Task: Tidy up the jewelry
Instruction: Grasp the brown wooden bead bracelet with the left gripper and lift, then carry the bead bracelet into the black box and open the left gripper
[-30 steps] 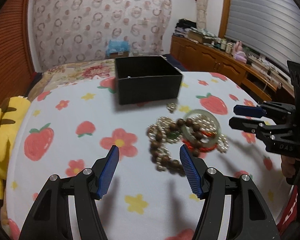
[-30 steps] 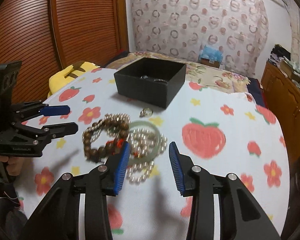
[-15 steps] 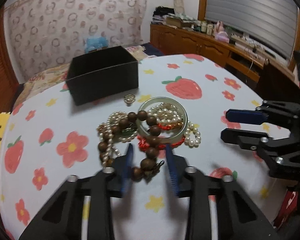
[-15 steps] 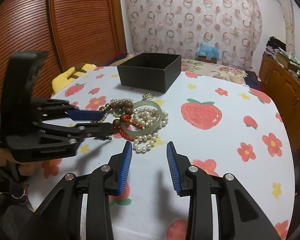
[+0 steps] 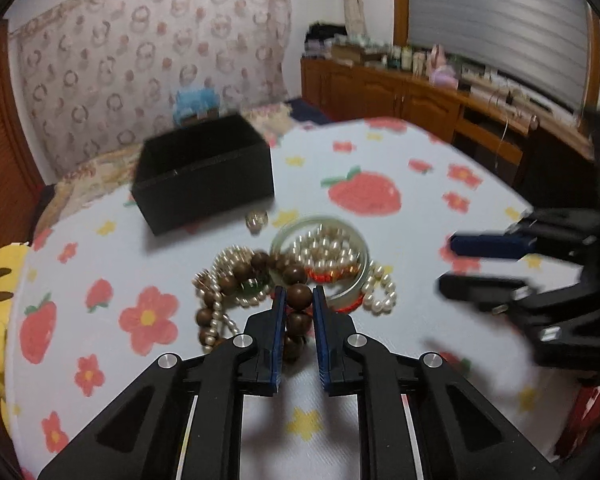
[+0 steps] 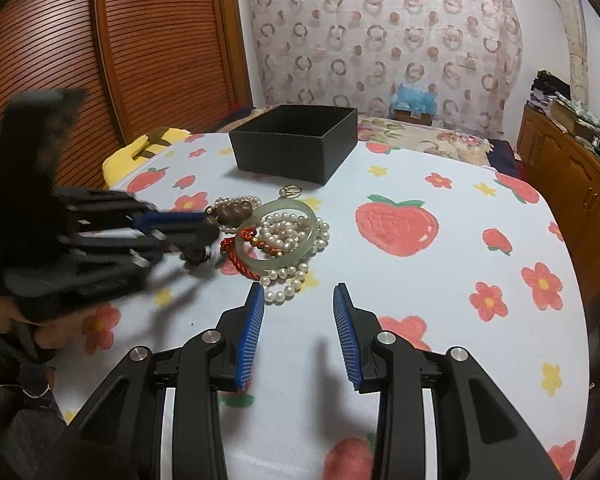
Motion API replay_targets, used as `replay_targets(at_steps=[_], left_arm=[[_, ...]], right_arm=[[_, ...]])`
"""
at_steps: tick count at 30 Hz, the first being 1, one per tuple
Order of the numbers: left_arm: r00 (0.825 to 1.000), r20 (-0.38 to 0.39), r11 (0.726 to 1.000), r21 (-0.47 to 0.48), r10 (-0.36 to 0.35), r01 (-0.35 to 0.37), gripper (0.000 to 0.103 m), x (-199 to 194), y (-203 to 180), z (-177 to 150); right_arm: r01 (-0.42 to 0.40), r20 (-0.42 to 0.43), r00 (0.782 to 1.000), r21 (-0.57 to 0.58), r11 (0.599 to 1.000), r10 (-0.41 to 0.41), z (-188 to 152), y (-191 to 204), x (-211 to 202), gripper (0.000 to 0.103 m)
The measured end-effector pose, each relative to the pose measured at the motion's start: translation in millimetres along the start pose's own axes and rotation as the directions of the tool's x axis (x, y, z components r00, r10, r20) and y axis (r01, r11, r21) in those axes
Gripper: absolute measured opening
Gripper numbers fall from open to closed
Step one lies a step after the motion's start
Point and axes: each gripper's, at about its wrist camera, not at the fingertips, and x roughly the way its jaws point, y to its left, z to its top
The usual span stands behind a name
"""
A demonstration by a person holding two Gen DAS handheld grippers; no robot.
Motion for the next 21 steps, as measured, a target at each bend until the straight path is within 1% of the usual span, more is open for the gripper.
replay_targets(at_steps=[3, 4, 5, 6, 10, 17, 21], left_arm=[[0.999, 0.043, 1.000, -0.026, -0.010, 0.011, 0.012, -19, 7, 5], [0.999, 0.052, 0.999, -0.033, -0.011, 0.013, 0.012, -23, 9, 6], [0.998, 0.062, 0.999, -0.040, -0.012, 0.015, 0.012, -28, 12, 7], [0.997, 0.070, 0.999, -0.048, -0.011, 0.014, 0.012, -33, 15, 8], [0.995, 0.097, 0.997, -0.075, -0.009, 0.016, 0.012, -45, 24, 7], [0.991, 0.130, 0.996, -0.090, -0.011, 0.023, 0.012, -63, 35, 5], [0.990, 0.144, 0.994, -0.103, -0.008, 0.023, 0.012, -72, 43, 5]], right_arm=[[-0.005, -0.003, 1.000, -0.018, 1.000, 0.005, 4, 5, 4, 0.037], [-0.014, -0.006, 1.000, -0.030, 0.999, 0.014, 7, 7, 5, 0.034], [-0.021, -0.010, 1.000, -0.037, 0.999, 0.021, 8, 8, 7, 0.026], [-0.027, -0.019, 0.999, -0.047, 0.998, 0.026, 11, 9, 11, 0.024], [-0.011, -0.046, 0.999, -0.097, 0.995, 0.006, 21, 17, 23, 0.023], [-0.015, -0.069, 0.998, -0.174, 0.985, 0.003, 39, 39, 45, 0.023], [-0.001, -0.090, 0.996, -0.207, 0.978, -0.018, 43, 48, 56, 0.023]])
